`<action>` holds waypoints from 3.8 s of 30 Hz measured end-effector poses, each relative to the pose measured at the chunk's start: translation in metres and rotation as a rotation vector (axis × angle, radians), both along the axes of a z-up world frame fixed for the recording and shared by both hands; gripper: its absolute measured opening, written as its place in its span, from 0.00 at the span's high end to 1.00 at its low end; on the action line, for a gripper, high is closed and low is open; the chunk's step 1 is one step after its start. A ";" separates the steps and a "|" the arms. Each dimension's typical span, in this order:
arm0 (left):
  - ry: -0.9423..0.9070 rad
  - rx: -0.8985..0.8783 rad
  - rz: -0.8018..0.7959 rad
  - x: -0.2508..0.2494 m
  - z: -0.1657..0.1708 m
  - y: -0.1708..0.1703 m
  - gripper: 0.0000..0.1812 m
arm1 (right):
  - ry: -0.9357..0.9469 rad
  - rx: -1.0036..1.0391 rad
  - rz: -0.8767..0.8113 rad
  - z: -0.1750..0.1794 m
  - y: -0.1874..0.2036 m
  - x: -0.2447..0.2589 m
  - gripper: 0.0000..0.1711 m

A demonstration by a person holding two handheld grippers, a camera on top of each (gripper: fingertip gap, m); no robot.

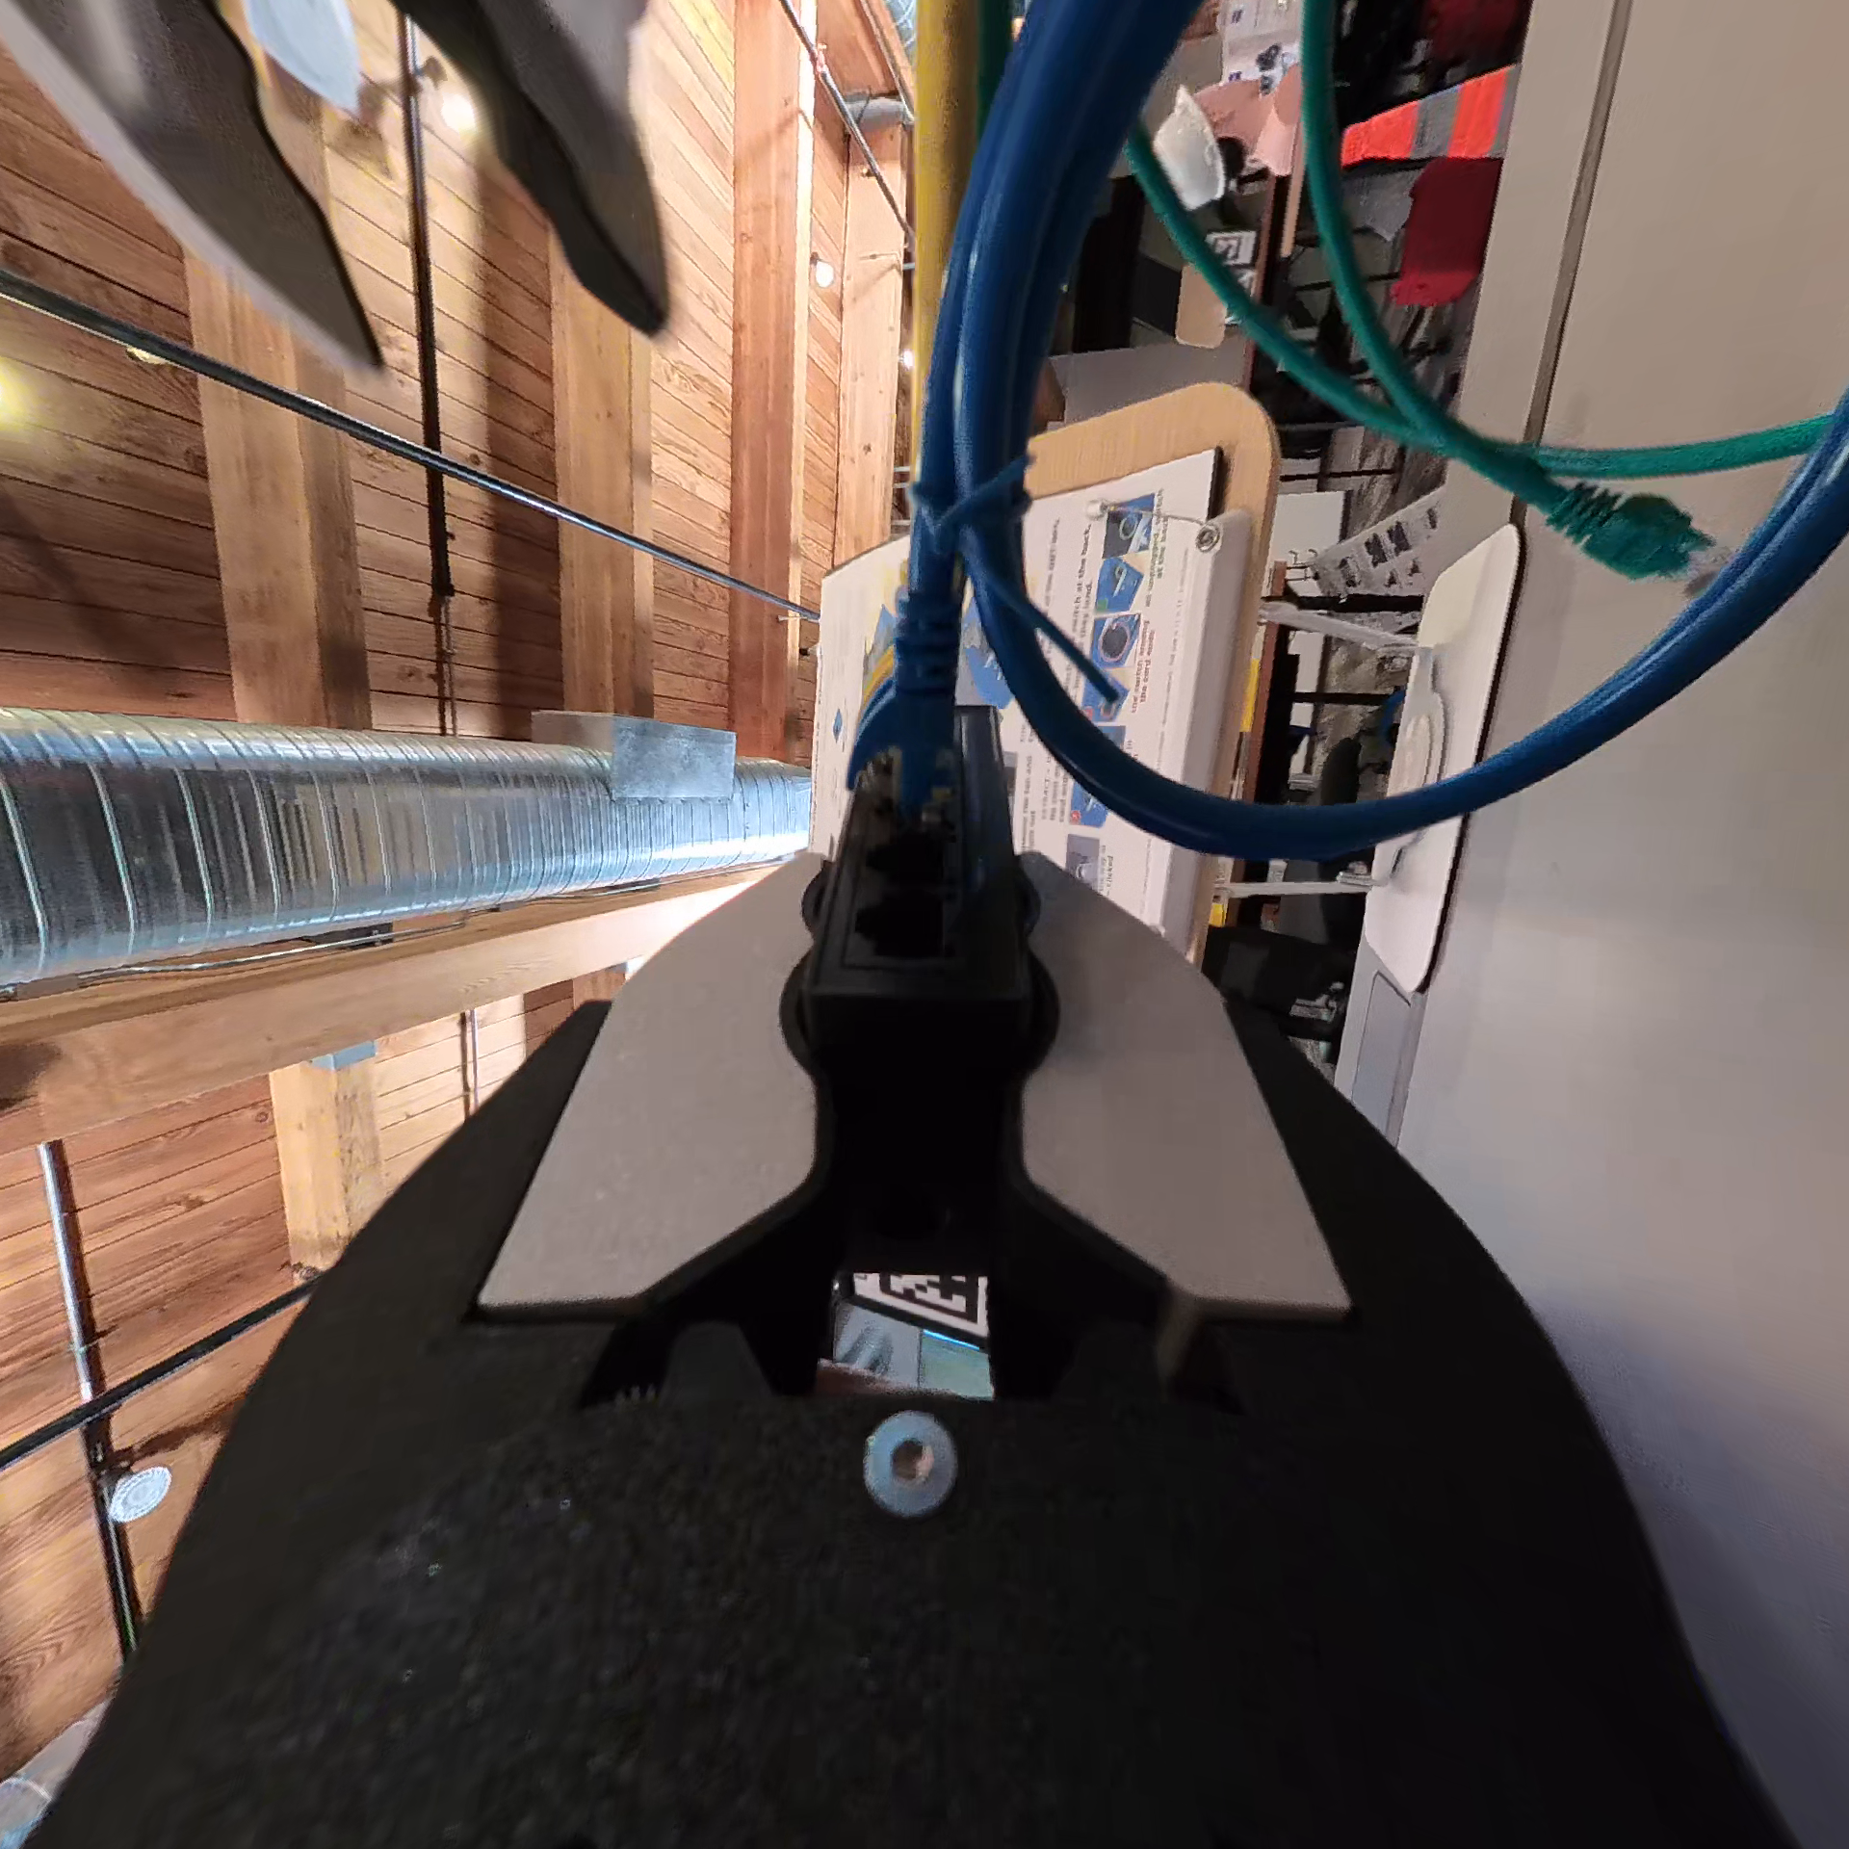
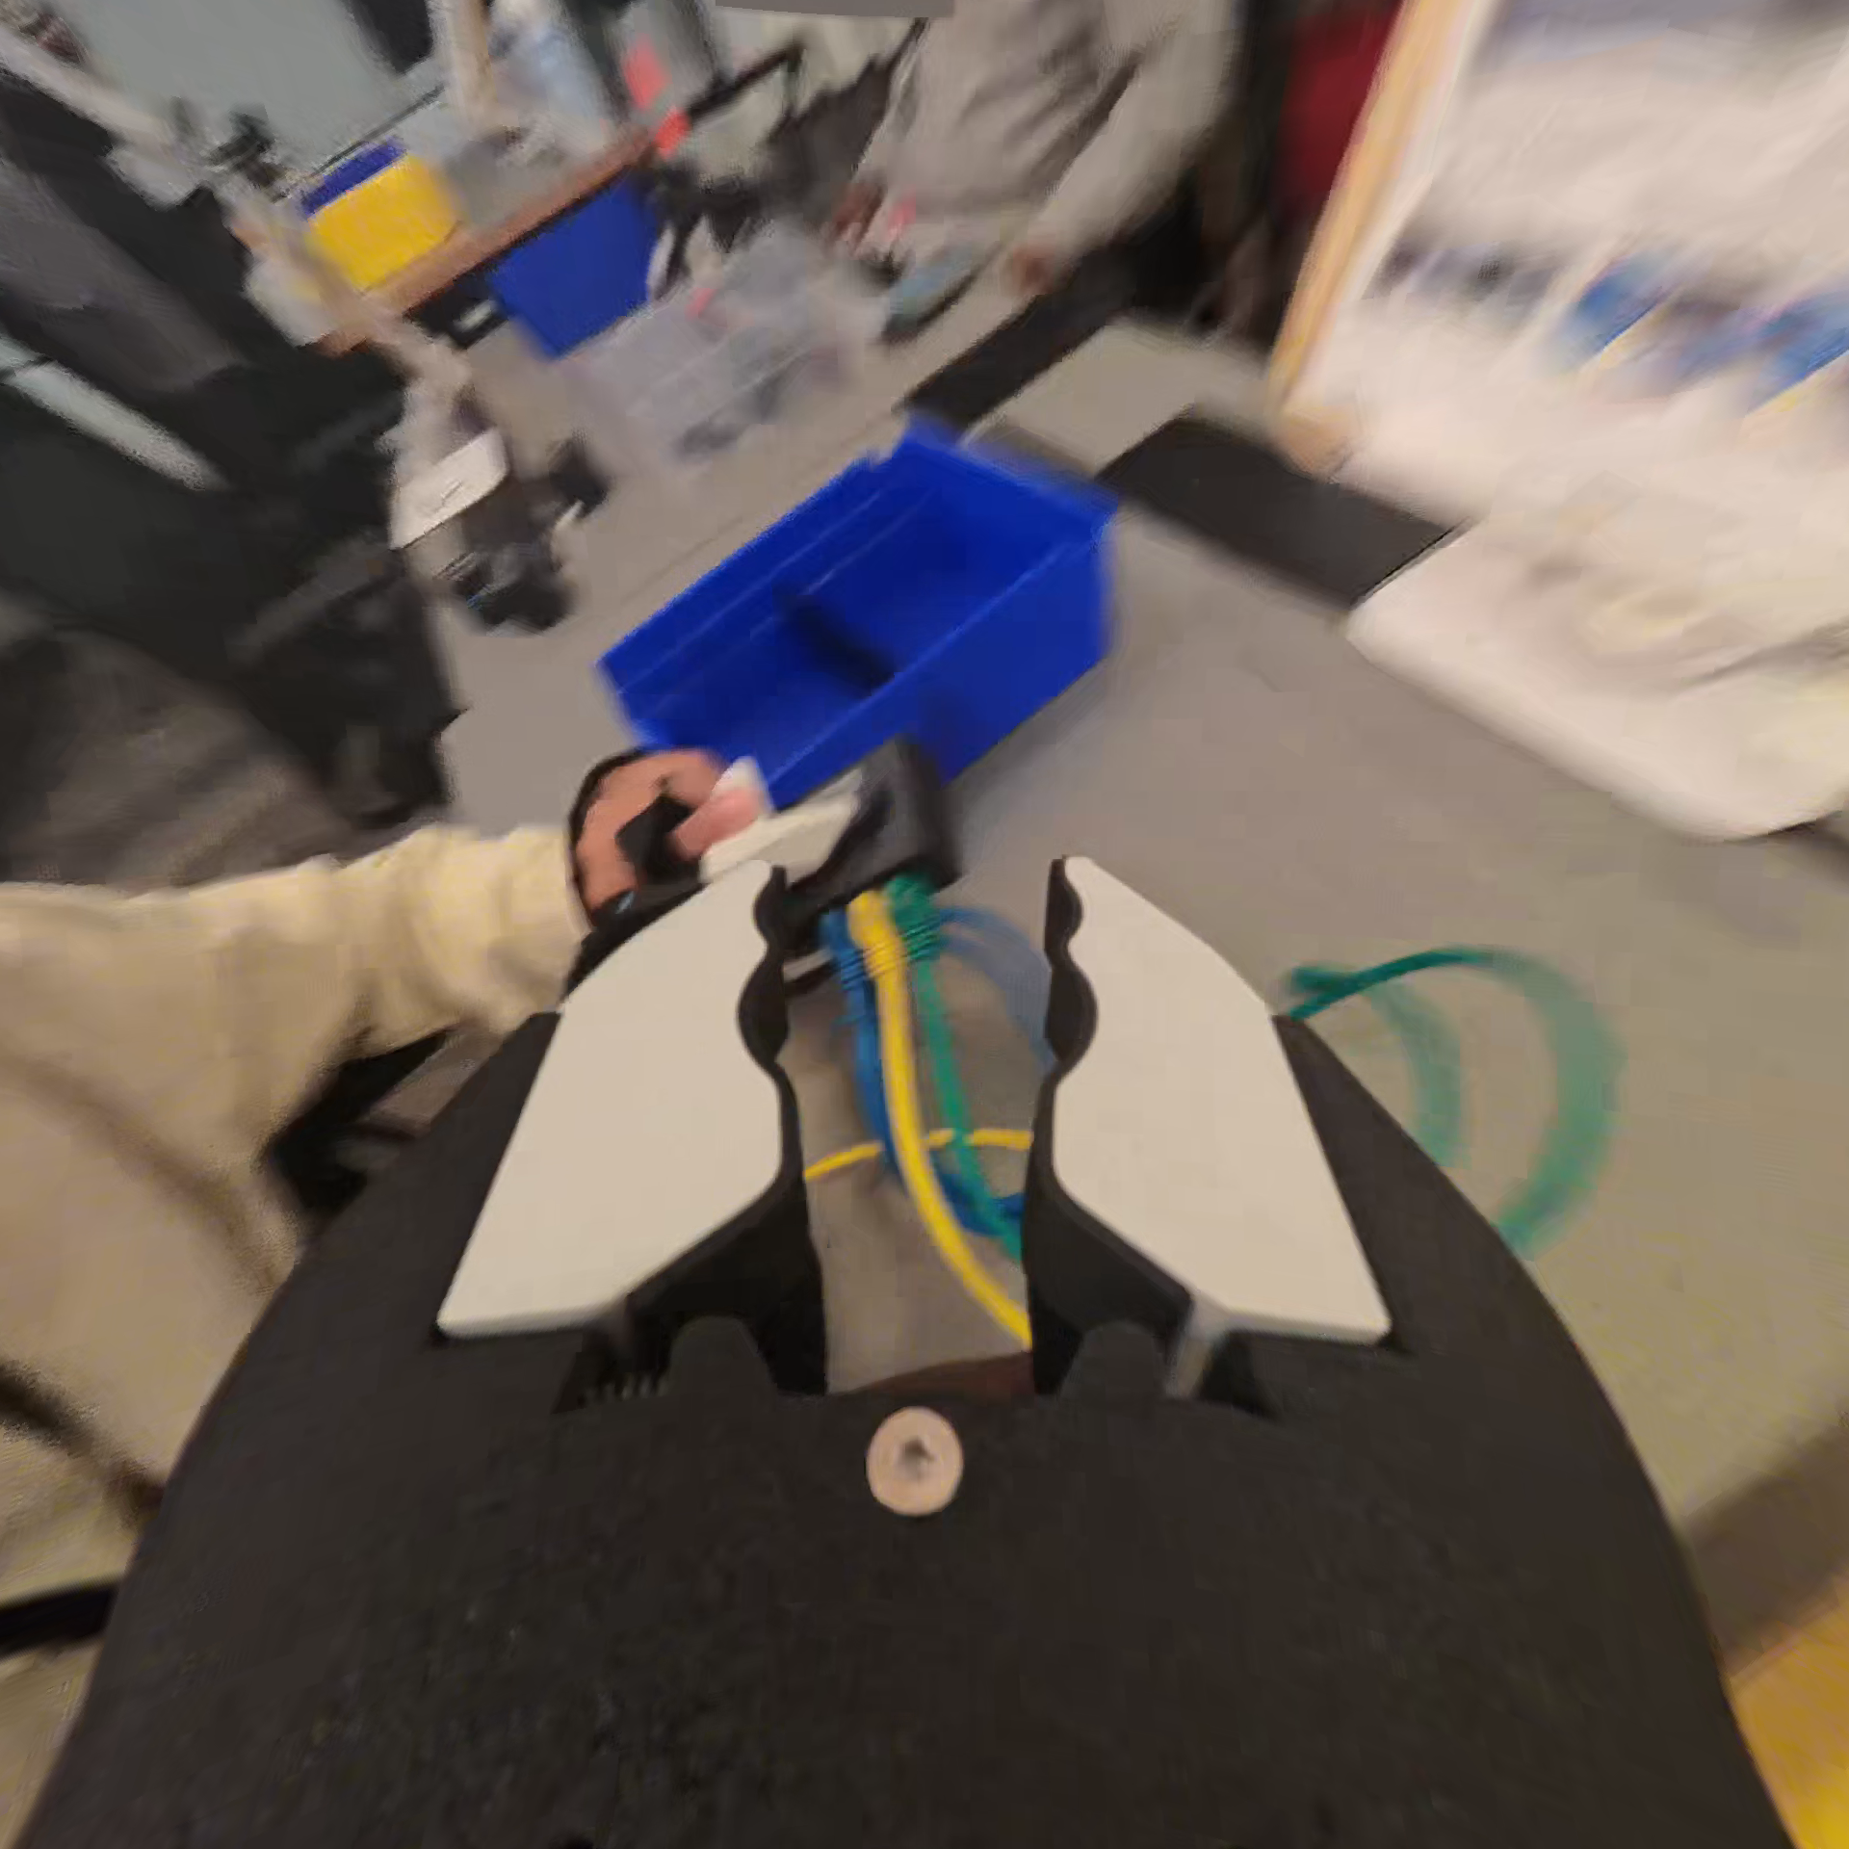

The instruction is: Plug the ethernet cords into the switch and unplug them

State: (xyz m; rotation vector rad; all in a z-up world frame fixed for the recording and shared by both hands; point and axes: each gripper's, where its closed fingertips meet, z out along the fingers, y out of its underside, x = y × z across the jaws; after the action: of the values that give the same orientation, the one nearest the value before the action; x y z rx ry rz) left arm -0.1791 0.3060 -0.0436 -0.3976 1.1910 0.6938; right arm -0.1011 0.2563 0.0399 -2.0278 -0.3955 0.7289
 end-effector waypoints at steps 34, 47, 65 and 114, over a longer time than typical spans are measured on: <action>0.056 -0.036 -0.042 0.008 -0.020 -0.016 0.83 | 0.488 -0.473 0.143 -0.109 0.009 -0.054 0.91; 0.082 -0.004 -0.016 0.007 -0.020 -0.014 0.83 | 0.249 -0.337 0.121 -0.115 0.011 -0.053 0.92; 0.062 -0.079 -0.028 0.009 -0.026 -0.013 0.83 | -0.507 -0.018 0.256 -0.124 -0.004 -0.033 0.91; 0.085 -0.163 0.031 0.008 -0.030 -0.014 0.84 | -0.797 0.116 0.238 -0.127 -0.008 -0.031 0.96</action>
State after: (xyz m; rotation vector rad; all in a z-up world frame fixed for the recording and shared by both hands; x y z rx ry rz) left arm -0.1714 0.2916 -0.0735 -0.5283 1.3292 0.6475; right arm -0.1320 0.2482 -0.0873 -2.1103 -1.1180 -0.0111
